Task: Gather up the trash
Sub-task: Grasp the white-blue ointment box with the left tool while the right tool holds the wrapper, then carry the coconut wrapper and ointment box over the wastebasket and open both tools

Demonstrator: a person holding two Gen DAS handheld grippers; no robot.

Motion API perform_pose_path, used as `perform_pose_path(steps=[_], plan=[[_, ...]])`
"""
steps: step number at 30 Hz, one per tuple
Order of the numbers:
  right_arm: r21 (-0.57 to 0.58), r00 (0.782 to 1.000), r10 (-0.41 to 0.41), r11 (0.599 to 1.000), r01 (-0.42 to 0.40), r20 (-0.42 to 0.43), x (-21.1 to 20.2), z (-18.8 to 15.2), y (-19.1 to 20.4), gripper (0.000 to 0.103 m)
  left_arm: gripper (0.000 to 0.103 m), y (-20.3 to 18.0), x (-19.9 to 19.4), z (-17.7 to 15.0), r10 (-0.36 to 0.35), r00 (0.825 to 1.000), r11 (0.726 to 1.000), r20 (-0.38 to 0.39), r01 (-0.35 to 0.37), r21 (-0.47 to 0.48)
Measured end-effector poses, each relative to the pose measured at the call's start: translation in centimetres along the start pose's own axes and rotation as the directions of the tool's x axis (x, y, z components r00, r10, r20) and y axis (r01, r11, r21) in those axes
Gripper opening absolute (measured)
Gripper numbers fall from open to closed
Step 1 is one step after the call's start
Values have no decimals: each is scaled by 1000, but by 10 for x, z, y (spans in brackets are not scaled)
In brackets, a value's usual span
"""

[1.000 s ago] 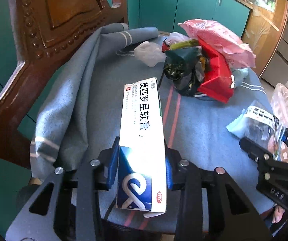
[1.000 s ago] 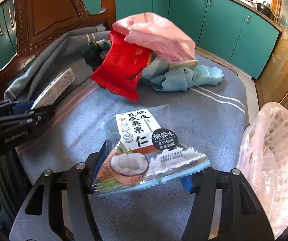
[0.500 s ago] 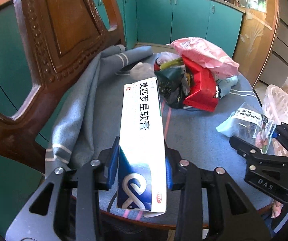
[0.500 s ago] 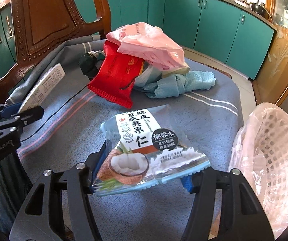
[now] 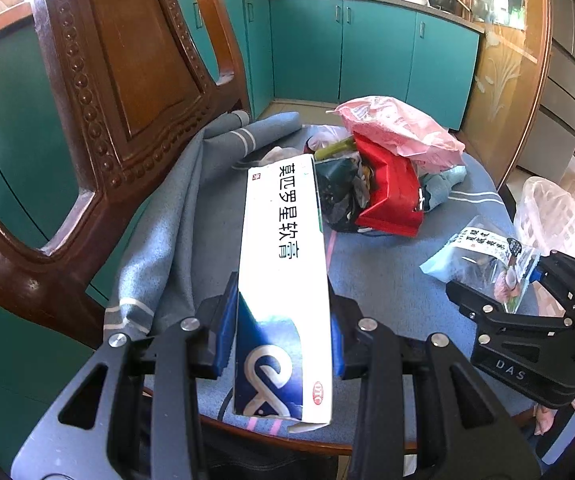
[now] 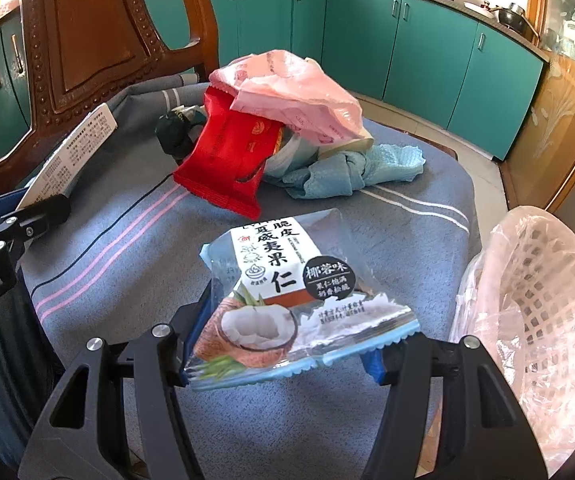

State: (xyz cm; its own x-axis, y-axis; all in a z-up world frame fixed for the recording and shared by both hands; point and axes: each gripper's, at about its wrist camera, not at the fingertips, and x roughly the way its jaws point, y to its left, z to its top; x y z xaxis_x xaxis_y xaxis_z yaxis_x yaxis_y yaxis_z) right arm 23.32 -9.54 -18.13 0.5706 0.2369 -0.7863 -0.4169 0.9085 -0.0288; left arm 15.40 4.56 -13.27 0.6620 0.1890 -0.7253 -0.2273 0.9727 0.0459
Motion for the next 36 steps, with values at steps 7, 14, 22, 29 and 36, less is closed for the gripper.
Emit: perform_pose_path(steps=[7,14,22,29,36], plan=[[2,1000,-5,1000,5,13,-2,1,0,61,38,-1,-1,2,6,1000,1000,11,-6,2],[12,1000,-2,1000,2,28,-7,1,-1,61,38,0,-2,2,11,1000,1000,13,-11,-1],[14,999,-3,1000,3,42,-12,3,-2,61,38,-2,1,0,14,1000,1000,7,-14,2],[18,999,-2,1000,1,54,-14,4,-3,61,38,-3,0,1,16,1000,1000,12,-16,2],[21,998,-2,1000,1,66,-18,4,-3,61,38,-3,0,0,22,1000,1000,16,-22,1]])
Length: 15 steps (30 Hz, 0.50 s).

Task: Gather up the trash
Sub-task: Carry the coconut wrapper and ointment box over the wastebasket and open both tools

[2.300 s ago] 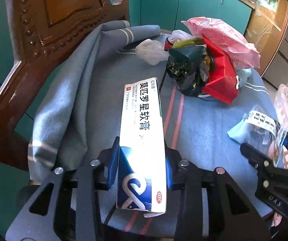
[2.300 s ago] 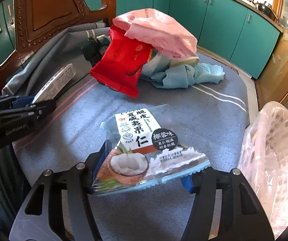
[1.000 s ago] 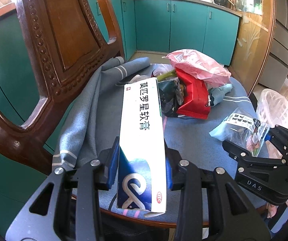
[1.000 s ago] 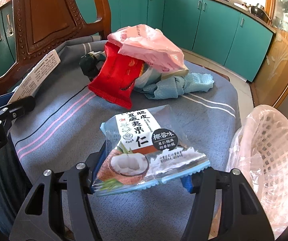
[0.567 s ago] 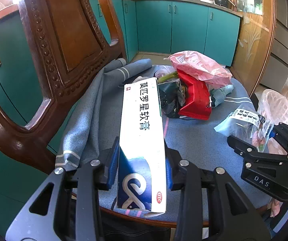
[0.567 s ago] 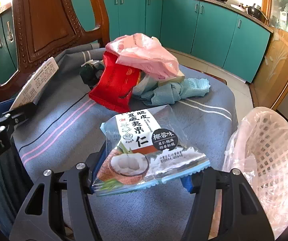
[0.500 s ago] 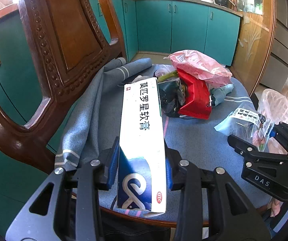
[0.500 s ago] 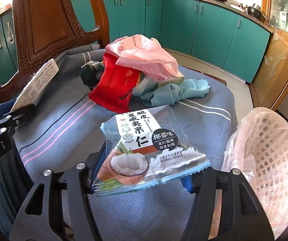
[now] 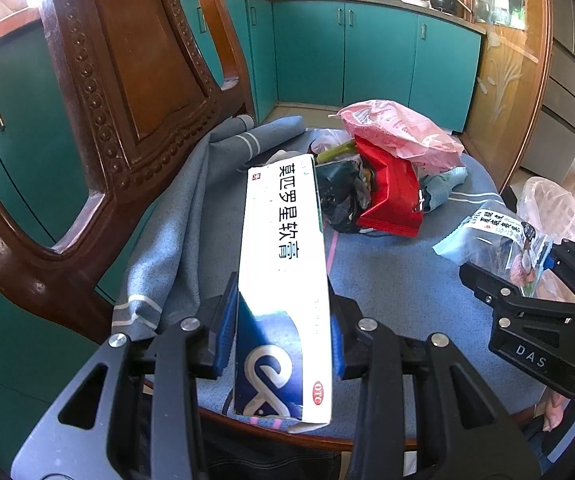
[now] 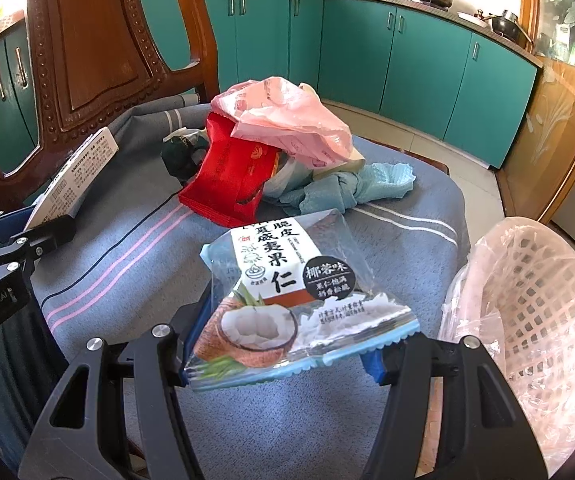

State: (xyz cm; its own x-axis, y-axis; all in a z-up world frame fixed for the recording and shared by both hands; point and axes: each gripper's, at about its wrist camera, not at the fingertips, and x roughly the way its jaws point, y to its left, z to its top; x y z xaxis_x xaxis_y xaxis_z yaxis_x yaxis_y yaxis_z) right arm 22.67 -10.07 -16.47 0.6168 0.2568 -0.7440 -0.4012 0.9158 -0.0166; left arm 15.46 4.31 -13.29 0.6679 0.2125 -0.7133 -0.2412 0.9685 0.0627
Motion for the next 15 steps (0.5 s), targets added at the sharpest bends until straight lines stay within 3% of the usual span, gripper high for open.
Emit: perform_pose_path(steps=[8,15], plan=[[4,1000,0,1000,0,26,-9,2,-3,61,38,-1,-9,2,1,1000,1000,15,-1,2],[123,981,22,991,-47,194,-65,12,-47,61,38,-8,-37,14,-58,995,998,78,57,12]])
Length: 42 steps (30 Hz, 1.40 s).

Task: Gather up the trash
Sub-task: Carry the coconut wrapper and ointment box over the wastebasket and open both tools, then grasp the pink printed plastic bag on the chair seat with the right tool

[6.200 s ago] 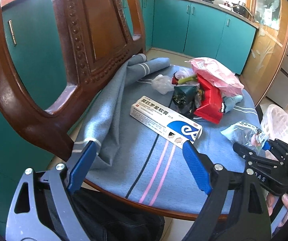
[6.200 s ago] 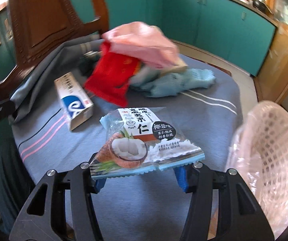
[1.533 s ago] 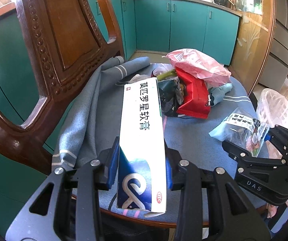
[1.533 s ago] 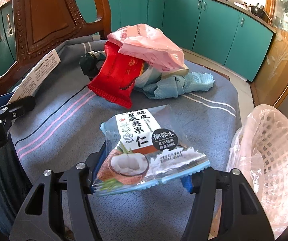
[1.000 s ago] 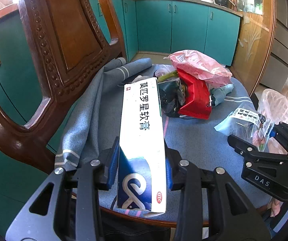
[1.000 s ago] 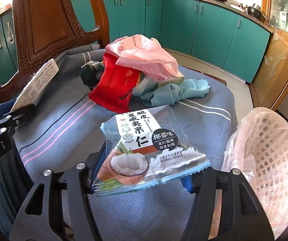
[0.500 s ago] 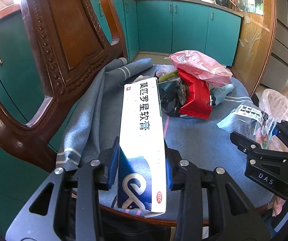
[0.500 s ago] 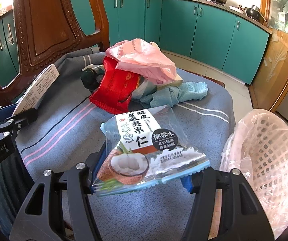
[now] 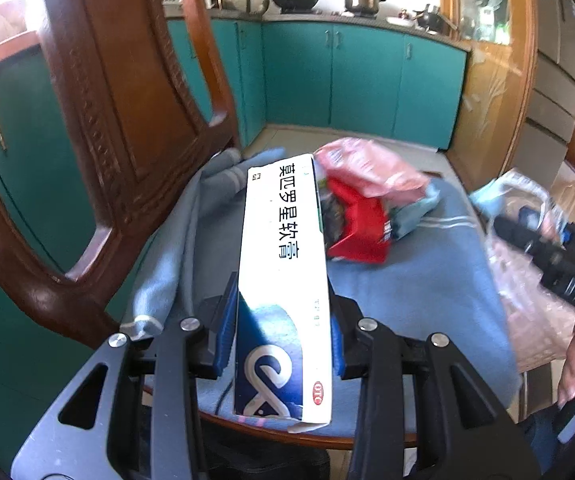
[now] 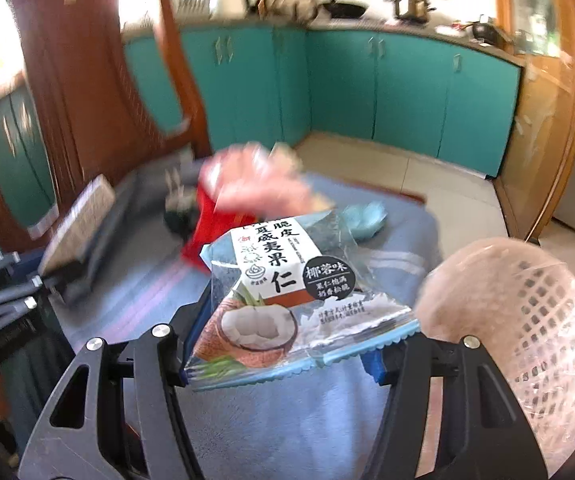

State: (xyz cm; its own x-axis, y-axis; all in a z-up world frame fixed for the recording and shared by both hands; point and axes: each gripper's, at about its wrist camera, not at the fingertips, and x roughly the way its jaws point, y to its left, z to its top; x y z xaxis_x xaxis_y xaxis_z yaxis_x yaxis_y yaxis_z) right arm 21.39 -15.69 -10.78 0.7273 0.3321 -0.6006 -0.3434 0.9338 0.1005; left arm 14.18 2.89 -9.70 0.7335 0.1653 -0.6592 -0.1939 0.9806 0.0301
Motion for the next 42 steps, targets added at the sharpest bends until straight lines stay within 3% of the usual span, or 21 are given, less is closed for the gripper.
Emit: perform_pose_path(steps=[4,10,16,23,25,26,29,31,32,33,35,36,39,42], plan=[[76,995,-73,995,68,72,-28,6,-40,61,38,-19,-1,8,-53,999,998,8,53,26],[219,972,-231,952,216,44,-53,-5,-110,61,38,-67,-1,18,-181,983,979,11,179,95],[367,949,-308,878,308,-60,-64,-30,-168,61,38,-138,4,23,-331,943,924,-30,330,193],[388,939,-331,856,341,-94,-67,-39,-185,63,38,-200,21,19,-448,886,854,-123,464,237],[425,927,-367,828,366,-82,-73,-39,-190,74,38,-214,25,18,-474,868,833,-146,496,245],[446,919,-389,811,378,-71,-78,-41,-194,85,38,-222,28,16,-490,856,819,-162,516,251],[530,911,-411,767,361,-25,-97,-46,-206,89,39,-242,37,11,-520,830,788,-205,558,261],[582,902,-433,733,353,-2,-106,-50,-214,89,48,-257,44,7,-542,807,764,-236,590,263],[602,895,-445,716,354,4,-110,-51,-217,89,69,-261,45,6,-544,802,760,-246,595,261],[624,888,-460,696,355,8,-114,-53,-221,89,81,-264,47,5,-545,800,760,-250,598,256],[652,881,-473,671,353,11,-119,-56,-228,89,81,-263,49,2,-562,787,753,-254,614,236],[665,881,-473,662,347,11,-120,-58,-231,90,82,-261,50,2,-561,787,755,-255,613,230],[663,887,-462,665,345,1,-114,-56,-231,90,85,-238,48,9,-524,827,803,-203,559,205],[628,894,-449,696,348,2,-106,-50,-223,90,87,-200,43,17,-462,877,866,-137,479,146]])
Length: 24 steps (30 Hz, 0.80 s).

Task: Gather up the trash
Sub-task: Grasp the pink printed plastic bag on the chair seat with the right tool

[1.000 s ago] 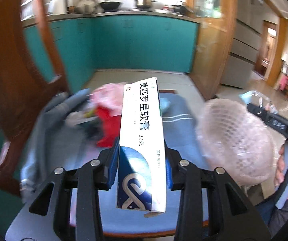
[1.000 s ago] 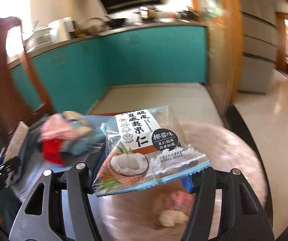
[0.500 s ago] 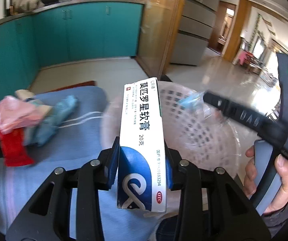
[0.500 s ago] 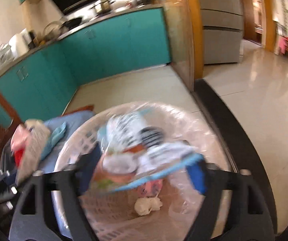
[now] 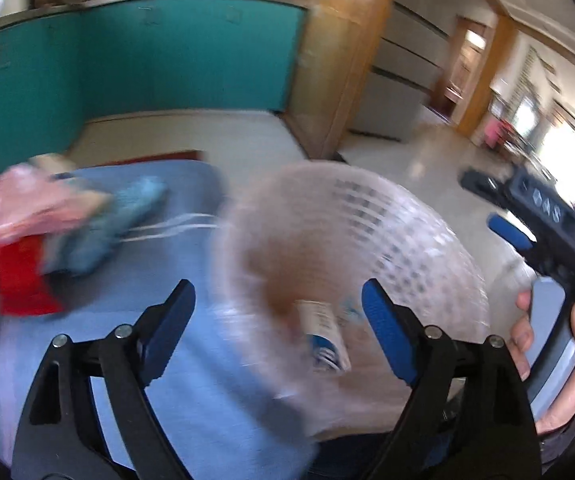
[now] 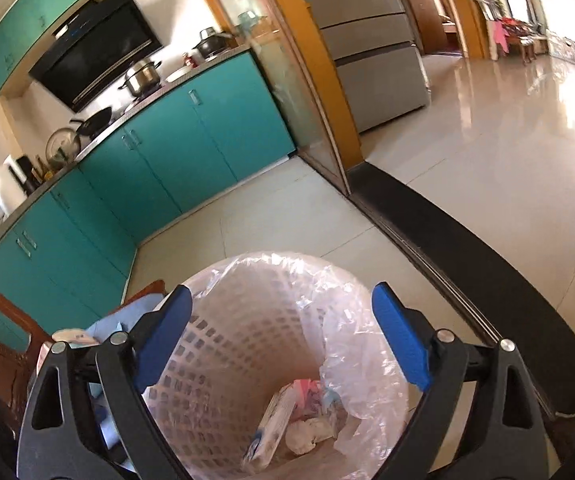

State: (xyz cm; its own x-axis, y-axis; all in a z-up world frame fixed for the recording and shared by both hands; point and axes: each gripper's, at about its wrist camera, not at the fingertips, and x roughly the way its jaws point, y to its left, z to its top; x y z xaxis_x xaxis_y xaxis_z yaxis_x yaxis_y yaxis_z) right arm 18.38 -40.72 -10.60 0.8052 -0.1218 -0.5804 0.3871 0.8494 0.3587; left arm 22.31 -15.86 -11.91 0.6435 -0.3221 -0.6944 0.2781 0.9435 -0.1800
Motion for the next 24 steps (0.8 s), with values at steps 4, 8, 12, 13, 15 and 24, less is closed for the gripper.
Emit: perform_pose_path(steps=[4,8,12,13,15,24], plan=[[-69,998,55,996,-55,-7,4,-6,27,90,87,47,-30,-8,135,990,989,30,-132,-70],[-173,990,133,975,-141,-54,13,-14,74,90,88,95,-61,-25,280,960,955,25,-276,-107],[-294,946,259,905,-309,-197,29,-28,157,90,88,136,-88,-42,368,930,919,-10,-365,-152],[-317,929,285,881,-351,-236,34,-31,179,90,88,146,-95,-47,388,921,908,-19,-386,-162],[-350,901,321,841,-412,-292,44,-36,218,90,88,161,-105,-53,408,912,896,-33,-408,-176],[-527,851,322,677,-513,-415,92,-94,359,90,88,205,-142,-79,497,864,830,-82,-501,-246]])
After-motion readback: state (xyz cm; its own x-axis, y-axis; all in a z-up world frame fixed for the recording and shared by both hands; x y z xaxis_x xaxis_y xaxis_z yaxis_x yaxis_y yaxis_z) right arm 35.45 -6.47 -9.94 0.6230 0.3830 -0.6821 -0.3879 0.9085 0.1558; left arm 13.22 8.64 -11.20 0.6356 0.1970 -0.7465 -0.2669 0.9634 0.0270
